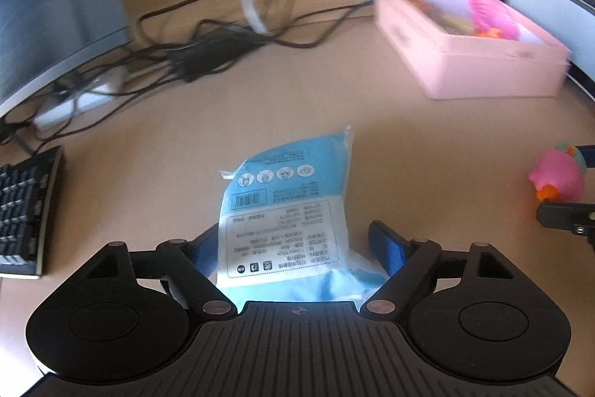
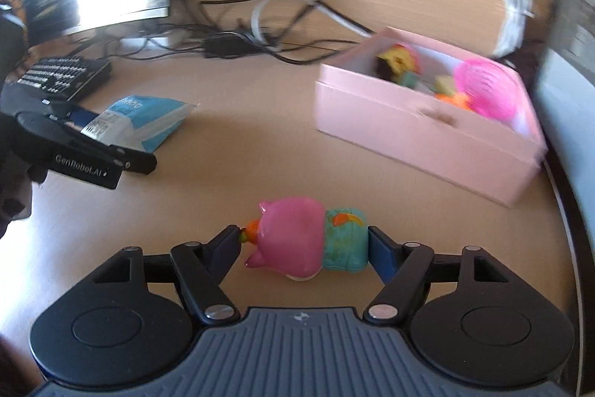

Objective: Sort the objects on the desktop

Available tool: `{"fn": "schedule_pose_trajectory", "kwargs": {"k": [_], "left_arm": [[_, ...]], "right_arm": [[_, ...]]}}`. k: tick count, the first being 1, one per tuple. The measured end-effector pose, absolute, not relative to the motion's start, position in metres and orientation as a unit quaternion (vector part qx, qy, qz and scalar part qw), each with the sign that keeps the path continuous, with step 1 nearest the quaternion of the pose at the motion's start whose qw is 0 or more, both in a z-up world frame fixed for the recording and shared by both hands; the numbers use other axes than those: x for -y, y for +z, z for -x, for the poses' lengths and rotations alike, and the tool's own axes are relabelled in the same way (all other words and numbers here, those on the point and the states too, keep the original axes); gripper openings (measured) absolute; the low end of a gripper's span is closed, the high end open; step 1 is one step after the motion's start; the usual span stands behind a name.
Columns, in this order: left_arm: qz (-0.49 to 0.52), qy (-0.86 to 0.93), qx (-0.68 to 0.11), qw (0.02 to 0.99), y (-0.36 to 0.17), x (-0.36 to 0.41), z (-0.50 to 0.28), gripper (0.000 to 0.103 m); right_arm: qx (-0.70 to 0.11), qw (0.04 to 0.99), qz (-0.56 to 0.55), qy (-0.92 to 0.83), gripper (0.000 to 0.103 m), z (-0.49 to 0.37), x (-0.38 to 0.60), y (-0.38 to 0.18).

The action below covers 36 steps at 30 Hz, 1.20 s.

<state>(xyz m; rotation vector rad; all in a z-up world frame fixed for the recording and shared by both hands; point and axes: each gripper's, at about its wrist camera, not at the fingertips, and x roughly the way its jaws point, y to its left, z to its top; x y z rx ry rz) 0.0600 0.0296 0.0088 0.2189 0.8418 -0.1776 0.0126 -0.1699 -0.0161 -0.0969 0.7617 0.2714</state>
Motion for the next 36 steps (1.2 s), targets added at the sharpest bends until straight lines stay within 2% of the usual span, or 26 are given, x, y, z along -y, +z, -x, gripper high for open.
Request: {"fn": "schedule_pose_trajectory", "kwargs": {"k": [5, 7, 11, 15, 21, 27, 31, 33, 36], "left_arm": [[-0.108, -0.152, -0.421, 0.887, 0.008, 0.02, -0.027, 0.09], [-0.108, -0.168, -0.426, 0.882, 0.009, 0.035, -0.011, 0.094], [-0.116, -0.164, -0.436, 0.877, 0.011, 0.046, 0.014, 0.096], [-0.117, -0.146, -0.459, 0.869, 0.013, 0.04, 0.025, 0.096], [-0.102, -0.143, -0.467, 0.867, 0.018, 0.028, 0.017, 0.096], [-0.083, -0.152, -0.467, 0.867, 0.014, 0.022, 0.006, 0.095], [-0.059, -0.154, -0.469, 0.868, 0.015, 0.013, 0.003, 0.095], [-0.056, -0.16, -0.468, 0.867, 0.017, 0.009, 0.003, 0.095], [-0.057, -0.162, -0.46, 0.871, 0.023, 0.002, 0.002, 0.095]], "right_arm": [[-0.37, 0.922, 0.024, 0.111, 0.076, 0.015, 0.192, -0.017], [-0.368, 0.924, 0.006, 0.103, 0.086, 0.022, 0.201, -0.017], [-0.37, 0.923, -0.045, 0.095, 0.089, 0.034, 0.22, -0.022], [-0.365, 0.924, -0.081, 0.078, 0.103, 0.044, 0.23, -0.026], [-0.358, 0.918, -0.142, 0.097, 0.103, 0.051, 0.228, -0.026], [-0.387, 0.899, -0.16, 0.127, 0.103, 0.041, 0.215, -0.021], [-0.431, 0.881, -0.135, 0.138, 0.103, 0.028, 0.195, -0.011], [-0.418, 0.896, -0.101, 0.115, 0.103, 0.03, 0.187, 0.001], [-0.389, 0.918, 0.01, 0.073, 0.103, 0.036, 0.167, 0.016]]}}
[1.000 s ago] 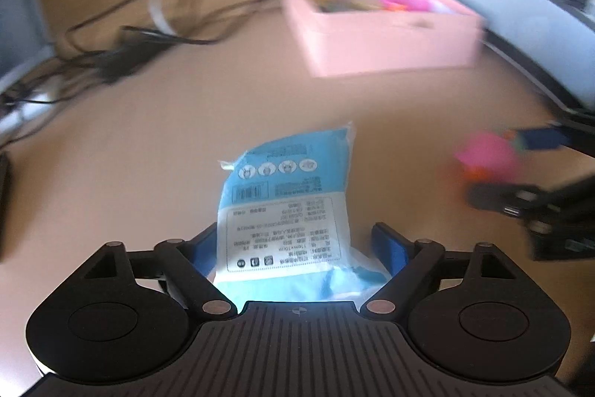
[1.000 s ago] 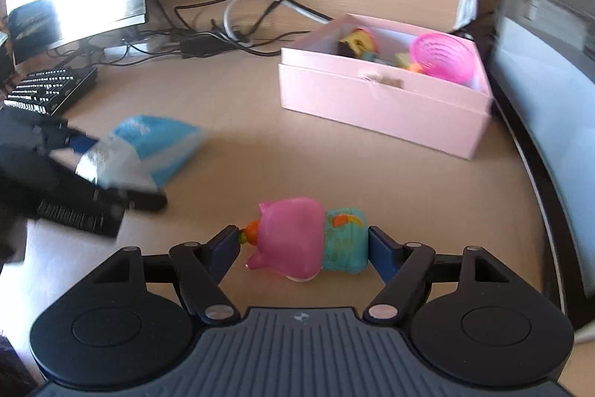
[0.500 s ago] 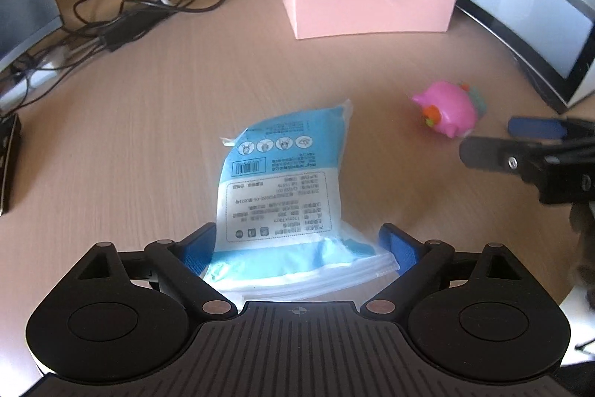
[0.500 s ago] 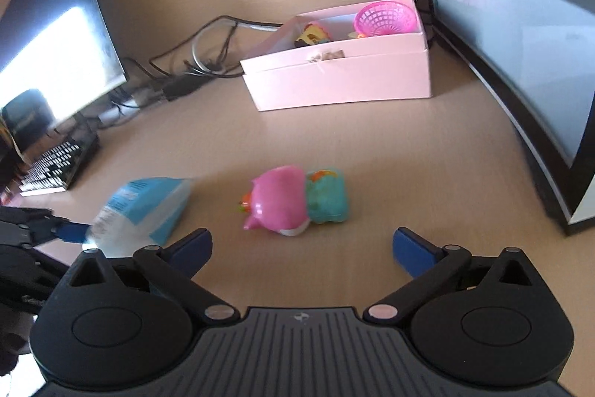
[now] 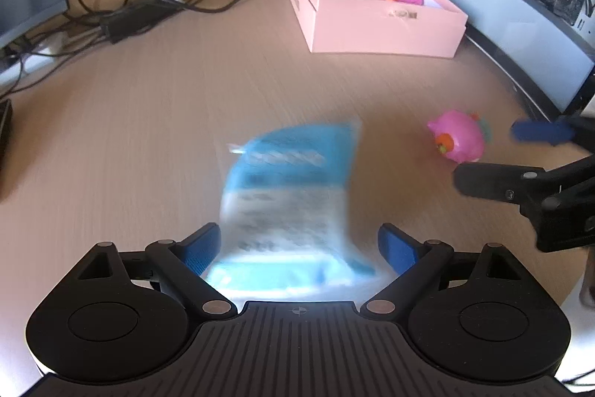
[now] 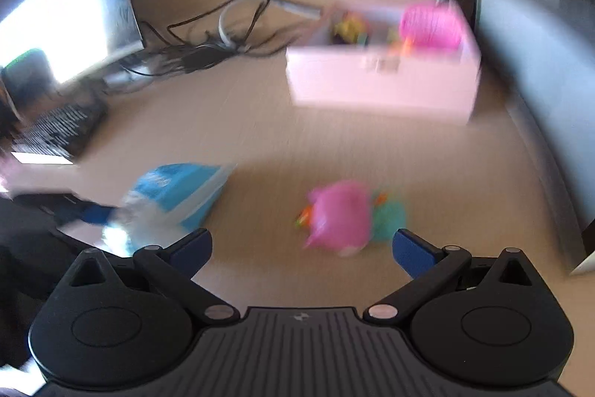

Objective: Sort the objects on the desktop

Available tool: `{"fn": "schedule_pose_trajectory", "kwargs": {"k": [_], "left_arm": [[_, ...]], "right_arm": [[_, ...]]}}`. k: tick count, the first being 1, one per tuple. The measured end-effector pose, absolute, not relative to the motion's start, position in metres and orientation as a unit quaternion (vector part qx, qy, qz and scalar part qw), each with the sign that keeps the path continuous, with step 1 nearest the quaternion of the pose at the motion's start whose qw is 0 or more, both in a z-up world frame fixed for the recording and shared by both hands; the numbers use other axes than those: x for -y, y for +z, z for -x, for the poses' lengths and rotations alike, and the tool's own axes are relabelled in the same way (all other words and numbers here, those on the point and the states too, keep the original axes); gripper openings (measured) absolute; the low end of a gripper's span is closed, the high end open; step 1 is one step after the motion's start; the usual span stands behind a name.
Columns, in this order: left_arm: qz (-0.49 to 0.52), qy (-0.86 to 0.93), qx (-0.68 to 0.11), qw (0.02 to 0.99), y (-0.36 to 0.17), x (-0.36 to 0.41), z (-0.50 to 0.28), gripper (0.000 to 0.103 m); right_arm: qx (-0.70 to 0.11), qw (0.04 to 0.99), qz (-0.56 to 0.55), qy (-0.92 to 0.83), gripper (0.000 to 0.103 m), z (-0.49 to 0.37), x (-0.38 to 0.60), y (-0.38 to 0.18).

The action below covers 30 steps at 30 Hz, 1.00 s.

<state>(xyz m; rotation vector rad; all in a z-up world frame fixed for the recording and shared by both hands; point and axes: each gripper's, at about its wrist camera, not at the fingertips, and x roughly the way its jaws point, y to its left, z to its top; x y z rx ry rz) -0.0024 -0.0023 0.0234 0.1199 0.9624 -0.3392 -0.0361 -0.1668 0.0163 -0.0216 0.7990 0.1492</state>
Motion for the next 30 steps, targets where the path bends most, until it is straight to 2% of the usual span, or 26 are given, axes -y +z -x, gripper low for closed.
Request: {"fn": "schedule_pose_trajectory", "kwargs": {"k": [5, 10, 14, 18, 20, 21, 25, 30], "left_arm": [[-0.048, -0.182, -0.444, 0.876, 0.023, -0.006, -0.001, 0.095], [-0.014, -0.196, -0.444, 0.874, 0.023, -0.007, 0.0, 0.095], [-0.023, -0.186, -0.433, 0.882, 0.024, -0.003, -0.002, 0.095], [-0.018, -0.163, -0.447, 0.879, 0.029, -0.006, 0.001, 0.095], [-0.038, -0.158, -0.445, 0.881, 0.03, -0.004, 0.004, 0.095], [-0.042, -0.152, -0.445, 0.882, 0.03, -0.005, 0.004, 0.095], [-0.04, -0.145, -0.445, 0.883, 0.03, -0.008, 0.003, 0.096], [-0.051, -0.165, -0.437, 0.882, 0.03, 0.002, 0.001, 0.095]], "right_arm": [[-0.382, 0.919, 0.085, 0.045, 0.103, 0.049, 0.149, 0.025], [-0.38, 0.922, 0.076, 0.016, 0.103, 0.054, 0.154, 0.029], [-0.38, 0.922, 0.065, 0.027, 0.102, 0.035, 0.163, 0.017], [-0.412, 0.91, 0.03, 0.037, 0.098, 0.005, 0.167, 0.0], [-0.417, 0.907, 0.047, 0.03, 0.098, -0.002, 0.163, -0.01], [-0.422, 0.905, 0.049, 0.026, 0.096, -0.003, 0.163, -0.014], [-0.438, 0.898, 0.028, 0.033, 0.073, -0.007, 0.168, -0.019], [-0.419, 0.907, 0.035, 0.032, 0.072, 0.008, 0.172, -0.001]]}}
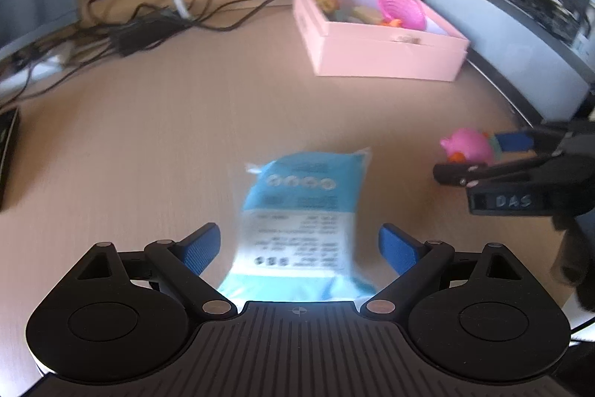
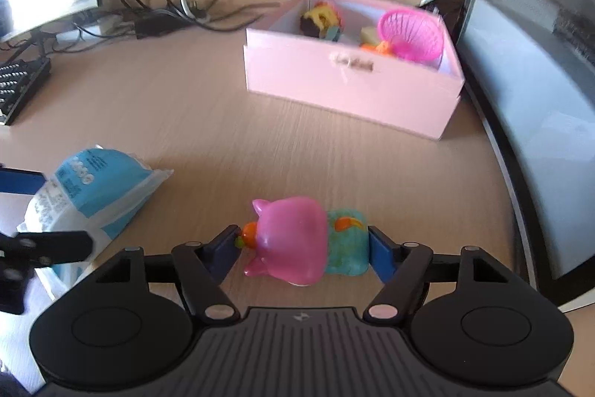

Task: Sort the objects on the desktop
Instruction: 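Carry the wipes pack and pig toy into the pink box and open both grippers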

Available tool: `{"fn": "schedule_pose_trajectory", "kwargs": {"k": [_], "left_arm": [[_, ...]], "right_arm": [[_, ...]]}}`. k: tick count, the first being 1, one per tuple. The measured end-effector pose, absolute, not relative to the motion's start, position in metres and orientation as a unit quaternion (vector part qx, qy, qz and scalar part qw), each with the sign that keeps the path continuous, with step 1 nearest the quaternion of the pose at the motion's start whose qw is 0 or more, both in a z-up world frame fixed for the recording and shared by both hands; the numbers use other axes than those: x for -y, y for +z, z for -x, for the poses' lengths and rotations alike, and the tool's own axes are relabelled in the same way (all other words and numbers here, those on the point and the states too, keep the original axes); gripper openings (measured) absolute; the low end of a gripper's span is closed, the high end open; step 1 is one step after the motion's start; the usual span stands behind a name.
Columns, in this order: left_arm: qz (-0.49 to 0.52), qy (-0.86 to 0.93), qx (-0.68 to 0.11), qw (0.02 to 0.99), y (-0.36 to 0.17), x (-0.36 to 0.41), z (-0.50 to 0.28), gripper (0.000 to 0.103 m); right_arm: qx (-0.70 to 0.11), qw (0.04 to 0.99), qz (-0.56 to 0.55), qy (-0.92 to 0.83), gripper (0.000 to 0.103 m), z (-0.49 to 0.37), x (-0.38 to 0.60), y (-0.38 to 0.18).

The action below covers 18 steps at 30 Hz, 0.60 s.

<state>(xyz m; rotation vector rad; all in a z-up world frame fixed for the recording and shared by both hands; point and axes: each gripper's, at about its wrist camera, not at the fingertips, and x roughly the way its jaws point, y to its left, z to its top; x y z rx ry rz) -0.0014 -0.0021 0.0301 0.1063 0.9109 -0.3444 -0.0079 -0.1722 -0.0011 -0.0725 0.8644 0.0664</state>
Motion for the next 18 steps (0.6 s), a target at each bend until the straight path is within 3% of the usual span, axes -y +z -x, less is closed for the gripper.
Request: {"fn": "schedule_pose_trajectory", "kwargs": {"k": [4, 6, 12, 18], "left_arm": [[-0.075, -0.17, -0.436, 0.88, 0.025, 0.016, -0.002, 0.087], [-0.098, -0.166, -0.437, 0.879, 0.022, 0.022, -0.006, 0.066], [-0.095, -0.188, -0.43, 0.878, 0.037, 0.018, -0.014, 0.059], [-0.096, -0.215, -0.311, 0.921, 0.12, 0.038, -0.052, 0.059]], "right_arm": [[-0.409, 0.911, 0.031, 0.036, 0.072, 0.018, 0.178, 0.016], [-0.402, 0.914, 0.03, 0.039, 0.072, 0.026, 0.179, 0.027], [-0.369, 0.928, 0.026, 0.049, 0.072, 0.039, 0.189, 0.074], [-0.299, 0.953, 0.018, 0.053, 0.072, 0.038, 0.202, 0.132]]}}
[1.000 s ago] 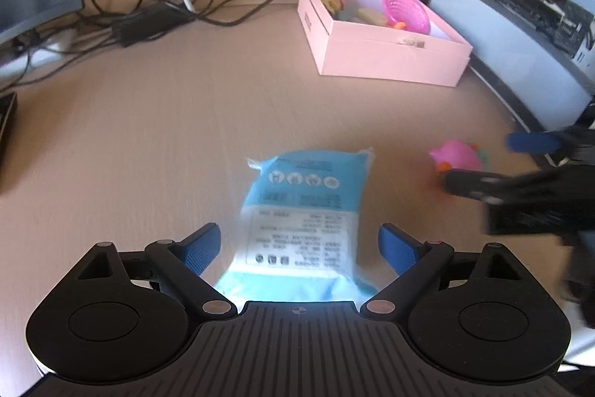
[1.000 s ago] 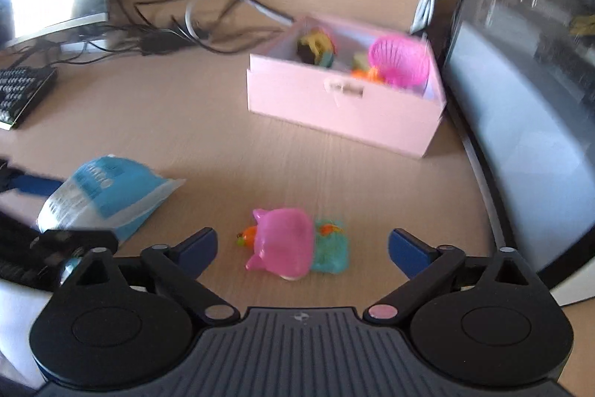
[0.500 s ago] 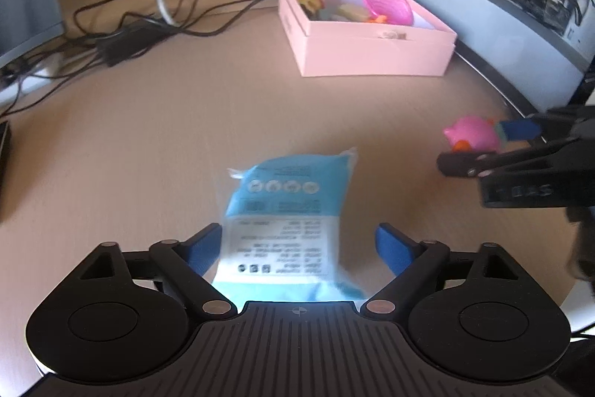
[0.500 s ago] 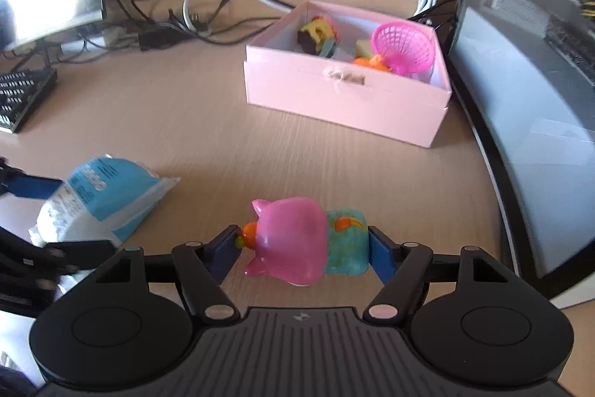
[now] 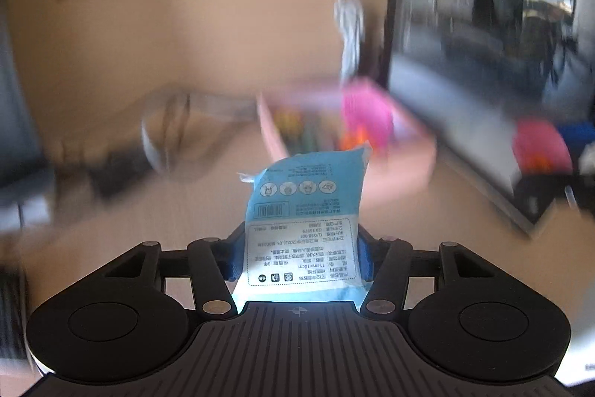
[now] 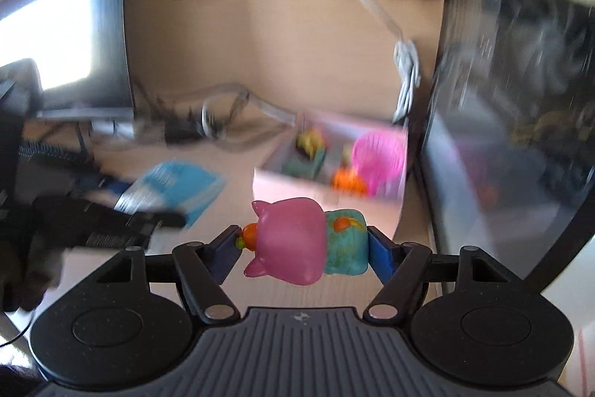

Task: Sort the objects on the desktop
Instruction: 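Carry the wipes pack and pig toy into the pink box and open both grippers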

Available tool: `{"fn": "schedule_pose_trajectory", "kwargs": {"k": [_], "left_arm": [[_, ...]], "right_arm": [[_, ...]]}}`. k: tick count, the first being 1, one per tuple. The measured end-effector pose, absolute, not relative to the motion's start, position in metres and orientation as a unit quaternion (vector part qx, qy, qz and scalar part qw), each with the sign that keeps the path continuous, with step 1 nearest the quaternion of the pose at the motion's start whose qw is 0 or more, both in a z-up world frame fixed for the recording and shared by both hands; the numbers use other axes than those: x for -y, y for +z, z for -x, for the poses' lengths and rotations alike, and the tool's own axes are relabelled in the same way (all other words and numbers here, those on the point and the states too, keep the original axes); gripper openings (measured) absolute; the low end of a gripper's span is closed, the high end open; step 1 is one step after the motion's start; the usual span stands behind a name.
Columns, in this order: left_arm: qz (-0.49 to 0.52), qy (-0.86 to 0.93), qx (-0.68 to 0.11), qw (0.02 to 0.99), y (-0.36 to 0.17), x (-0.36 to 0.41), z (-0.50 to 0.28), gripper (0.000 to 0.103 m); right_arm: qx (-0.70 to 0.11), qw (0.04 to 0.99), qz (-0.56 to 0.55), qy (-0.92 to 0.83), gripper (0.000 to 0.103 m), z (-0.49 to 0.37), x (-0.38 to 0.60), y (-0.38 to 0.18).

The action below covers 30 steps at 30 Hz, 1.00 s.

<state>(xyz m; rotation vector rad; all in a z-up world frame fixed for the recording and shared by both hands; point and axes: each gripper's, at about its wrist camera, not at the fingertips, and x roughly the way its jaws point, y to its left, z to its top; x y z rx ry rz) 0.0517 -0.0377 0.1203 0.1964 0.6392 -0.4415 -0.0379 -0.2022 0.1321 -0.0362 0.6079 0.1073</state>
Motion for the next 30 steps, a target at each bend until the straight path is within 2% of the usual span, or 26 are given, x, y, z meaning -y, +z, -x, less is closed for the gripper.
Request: {"fn": "schedule_pose_trajectory", "kwargs": {"k": [4, 9, 13, 14, 17, 21, 30], "left_arm": [[-0.112, -0.222, -0.268, 0.931, 0.141, 0.076, -0.096, 0.059], [-0.136, -0.241, -0.246, 0.929, 0.126, 0.13, -0.151, 0.062], [-0.149, -0.246, -0.305, 0.908, 0.087, 0.154, -0.189, 0.069], [-0.145, -0.244, -0.317, 0.905, 0.08, 0.152, -0.189, 0.07], [-0.116, -0.245, -0.334, 0.903, 0.072, 0.13, -0.177, 0.084], [-0.084, -0.222, -0.351, 0.906, 0.071, 0.094, -0.155, 0.091], [-0.031, -0.17, -0.423, 0.89, 0.039, 0.04, -0.115, 0.095]], "right_arm": [[-0.285, 0.957, 0.014, 0.048, 0.072, 0.029, 0.209, 0.133], [-0.295, 0.955, 0.0, 0.028, 0.071, 0.013, 0.224, 0.12], [-0.302, 0.953, -0.006, 0.016, 0.071, -0.001, 0.238, 0.114], [-0.303, 0.953, -0.005, 0.013, 0.071, -0.005, 0.241, 0.113], [-0.314, 0.949, -0.012, 0.006, 0.071, -0.021, 0.247, 0.105], [-0.328, 0.945, -0.01, 0.008, 0.072, -0.056, 0.245, 0.091], [-0.36, 0.933, 0.0, -0.013, 0.074, -0.145, 0.238, 0.059]]}}
